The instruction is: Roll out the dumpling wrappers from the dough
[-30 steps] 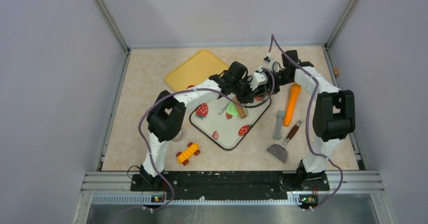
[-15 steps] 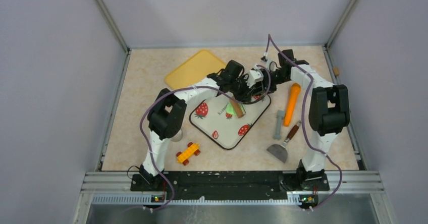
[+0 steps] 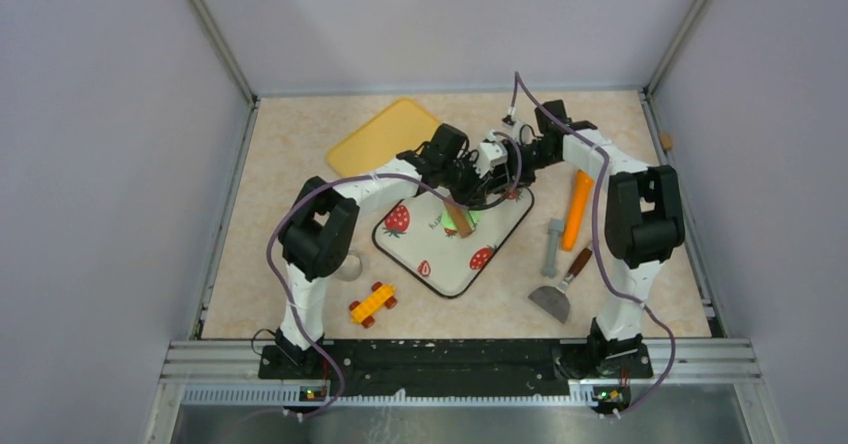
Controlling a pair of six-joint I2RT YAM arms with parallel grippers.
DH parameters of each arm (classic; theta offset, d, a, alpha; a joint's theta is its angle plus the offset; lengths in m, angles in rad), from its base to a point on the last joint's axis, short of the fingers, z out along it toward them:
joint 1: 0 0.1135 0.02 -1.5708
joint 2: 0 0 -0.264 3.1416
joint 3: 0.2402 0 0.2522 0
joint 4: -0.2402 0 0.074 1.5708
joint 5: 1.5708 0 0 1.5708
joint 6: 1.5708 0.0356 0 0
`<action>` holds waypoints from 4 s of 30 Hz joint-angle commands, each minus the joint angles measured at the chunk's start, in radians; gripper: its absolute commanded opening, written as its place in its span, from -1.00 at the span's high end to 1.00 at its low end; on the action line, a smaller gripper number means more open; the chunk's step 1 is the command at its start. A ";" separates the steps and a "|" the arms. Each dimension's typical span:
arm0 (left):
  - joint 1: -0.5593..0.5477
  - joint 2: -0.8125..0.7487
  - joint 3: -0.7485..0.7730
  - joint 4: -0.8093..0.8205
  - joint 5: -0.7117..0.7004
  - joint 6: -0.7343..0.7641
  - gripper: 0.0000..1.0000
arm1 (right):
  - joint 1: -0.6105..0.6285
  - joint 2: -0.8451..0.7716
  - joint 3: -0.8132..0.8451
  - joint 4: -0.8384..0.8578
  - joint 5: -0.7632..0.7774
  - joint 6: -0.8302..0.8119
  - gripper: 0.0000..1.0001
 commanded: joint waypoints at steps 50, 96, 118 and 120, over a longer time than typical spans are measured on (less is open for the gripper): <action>0.006 0.148 0.085 0.205 0.000 -0.140 1.00 | 0.041 -0.014 0.060 -0.100 0.218 -0.076 1.00; 0.269 -0.210 -0.179 -0.238 -0.313 -0.358 -0.20 | 0.391 -0.320 0.187 -0.346 0.364 -1.248 1.00; 0.285 -0.032 -0.153 -0.271 -0.145 -0.346 0.91 | 0.459 -0.217 0.017 -0.345 0.477 -1.403 1.00; 0.285 -0.028 -0.148 -0.272 -0.146 -0.346 1.00 | 0.459 -0.205 -0.003 -0.371 0.478 -1.414 1.00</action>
